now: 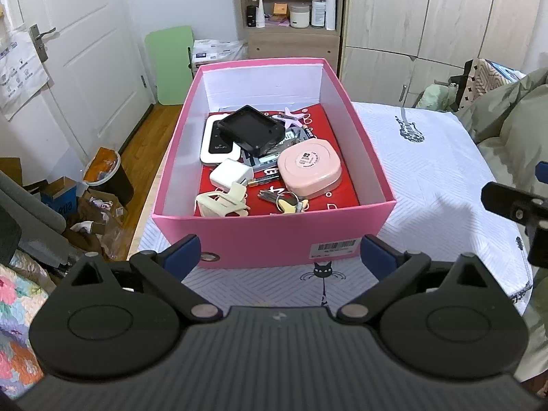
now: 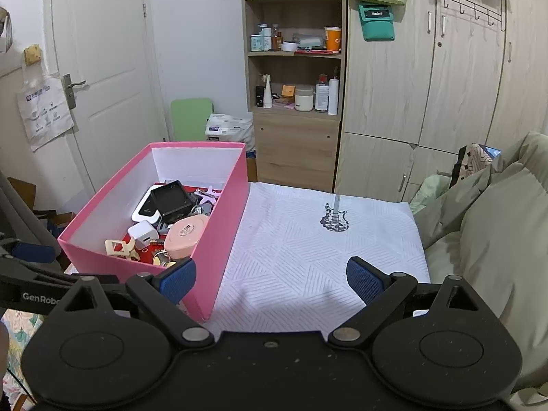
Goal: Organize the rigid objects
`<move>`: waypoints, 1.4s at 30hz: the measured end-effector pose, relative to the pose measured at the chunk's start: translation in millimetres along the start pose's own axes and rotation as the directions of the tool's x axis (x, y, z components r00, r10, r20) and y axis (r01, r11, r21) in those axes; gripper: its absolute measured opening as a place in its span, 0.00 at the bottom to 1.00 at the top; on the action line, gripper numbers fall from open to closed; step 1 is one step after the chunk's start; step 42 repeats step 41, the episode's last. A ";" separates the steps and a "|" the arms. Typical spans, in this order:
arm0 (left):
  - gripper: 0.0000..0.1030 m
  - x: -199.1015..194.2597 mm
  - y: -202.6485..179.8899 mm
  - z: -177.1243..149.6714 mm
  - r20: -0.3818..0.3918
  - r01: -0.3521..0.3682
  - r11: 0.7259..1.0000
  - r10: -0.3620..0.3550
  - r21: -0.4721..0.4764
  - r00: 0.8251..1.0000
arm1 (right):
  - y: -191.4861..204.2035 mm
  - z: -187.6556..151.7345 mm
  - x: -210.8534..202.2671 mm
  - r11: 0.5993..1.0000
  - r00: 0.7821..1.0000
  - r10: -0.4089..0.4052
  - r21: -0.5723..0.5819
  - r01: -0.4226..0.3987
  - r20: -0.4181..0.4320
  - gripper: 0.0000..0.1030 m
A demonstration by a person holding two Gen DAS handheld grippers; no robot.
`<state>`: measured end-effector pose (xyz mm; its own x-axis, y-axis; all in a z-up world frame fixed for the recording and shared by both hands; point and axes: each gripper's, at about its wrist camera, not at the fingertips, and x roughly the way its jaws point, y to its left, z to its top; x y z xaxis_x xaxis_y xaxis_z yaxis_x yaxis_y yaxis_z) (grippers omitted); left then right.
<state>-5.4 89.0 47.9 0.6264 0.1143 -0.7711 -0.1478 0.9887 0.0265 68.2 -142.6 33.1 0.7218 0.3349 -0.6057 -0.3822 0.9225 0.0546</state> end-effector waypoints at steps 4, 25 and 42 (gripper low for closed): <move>0.98 -1.7 -1.2 -0.8 0.008 0.000 1.000 0.000 0.001 1.000 | -1.1 -0.5 -0.2 1.000 1.000 -0.005 0.001 0.005 0.002 0.94; 1.00 -6.4 -1.2 -5.0 0.034 0.010 1.000 -0.010 0.009 0.999 | -1.4 -7.0 -5.4 1.000 0.999 -0.029 0.008 0.029 0.015 0.94; 1.00 -12.8 -5.0 -6.9 0.056 0.004 1.000 -0.005 0.023 0.998 | -0.8 -9.0 -4.8 0.999 0.999 -0.032 -0.002 0.032 0.009 0.94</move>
